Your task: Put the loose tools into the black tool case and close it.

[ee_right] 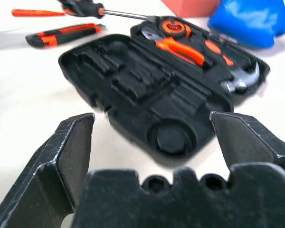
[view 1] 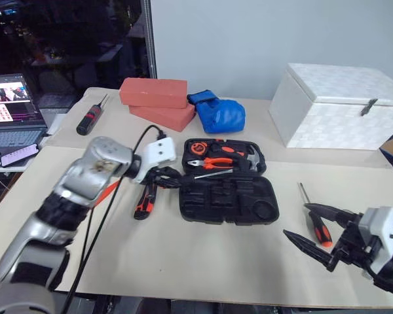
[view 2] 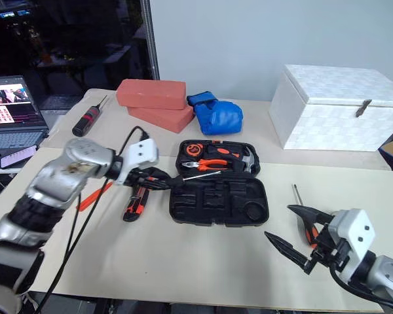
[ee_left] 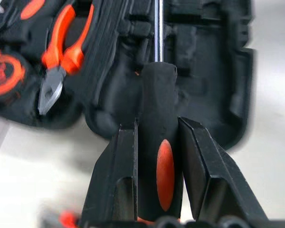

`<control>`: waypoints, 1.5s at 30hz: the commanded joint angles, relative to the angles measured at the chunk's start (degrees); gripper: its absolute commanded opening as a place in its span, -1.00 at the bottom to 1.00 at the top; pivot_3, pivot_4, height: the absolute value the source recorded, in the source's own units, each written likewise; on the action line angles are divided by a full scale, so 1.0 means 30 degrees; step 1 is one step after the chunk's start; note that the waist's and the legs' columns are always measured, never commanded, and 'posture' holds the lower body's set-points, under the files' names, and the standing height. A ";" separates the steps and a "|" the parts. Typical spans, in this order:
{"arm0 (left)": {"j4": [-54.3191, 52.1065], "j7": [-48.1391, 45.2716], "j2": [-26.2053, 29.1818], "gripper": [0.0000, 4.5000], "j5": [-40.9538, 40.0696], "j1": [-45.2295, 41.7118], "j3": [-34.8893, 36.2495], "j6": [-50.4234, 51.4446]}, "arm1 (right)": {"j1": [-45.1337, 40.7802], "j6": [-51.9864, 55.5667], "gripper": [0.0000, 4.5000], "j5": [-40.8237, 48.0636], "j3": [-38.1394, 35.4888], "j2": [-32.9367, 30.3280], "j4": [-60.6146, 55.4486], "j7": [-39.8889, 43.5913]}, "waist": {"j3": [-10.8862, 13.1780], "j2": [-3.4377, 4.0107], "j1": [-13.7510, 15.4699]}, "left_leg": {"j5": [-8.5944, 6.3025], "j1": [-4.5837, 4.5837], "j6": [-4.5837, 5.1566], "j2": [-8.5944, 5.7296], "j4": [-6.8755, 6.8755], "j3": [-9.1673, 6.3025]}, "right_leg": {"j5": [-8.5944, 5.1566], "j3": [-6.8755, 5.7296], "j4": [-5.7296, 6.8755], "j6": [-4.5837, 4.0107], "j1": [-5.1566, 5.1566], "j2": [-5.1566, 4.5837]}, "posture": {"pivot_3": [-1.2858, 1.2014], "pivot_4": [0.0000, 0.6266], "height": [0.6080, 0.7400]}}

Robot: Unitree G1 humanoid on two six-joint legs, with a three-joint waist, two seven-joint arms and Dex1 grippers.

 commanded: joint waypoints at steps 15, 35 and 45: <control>1.3075 -0.0307 -0.6277 -0.65 0.5741 -0.4897 -0.2375 -0.7875 | -0.0137 -0.0106 1.00 -0.1659 0.0602 0.0528 -0.1482 -0.1801 | -0.0016 0.0035 -0.0181 | -0.0031 -0.0046 0.0043 -0.0070 0.0000 -0.0095 | -0.0049 -0.0004 -0.0043 0.0075 0.0061 -0.0023 | 0.03 -0.52 1.00; 1.0858 -0.0107 -0.6133 -0.13 0.6679 -0.3908 -0.1521 -0.4717 | -0.2546 0.2215 1.00 -0.0776 0.1732 -0.0067 -0.2113 -0.2985 | -0.0020 0.0045 -0.0269 | -0.0037 -0.0122 0.0066 -0.0099 0.0000 -0.0165 | -0.0084 -0.0004 -0.0032 0.0099 0.0038 -0.0010 | 0.03 -0.52 1.00; 0.2871 0.0969 -0.6429 0.34 0.0554 -0.0995 0.5165 0.0599 | -0.1427 0.1898 1.00 -0.0444 0.0705 0.0292 -0.2452 -0.2797 | -0.0015 0.0070 -0.0248 | -0.0034 -0.0132 0.0069 -0.0081 0.0000 -0.0176 | -0.0092 -0.0011 -0.0019 0.0098 0.0038 -0.0009 | 0.03 -0.52 1.00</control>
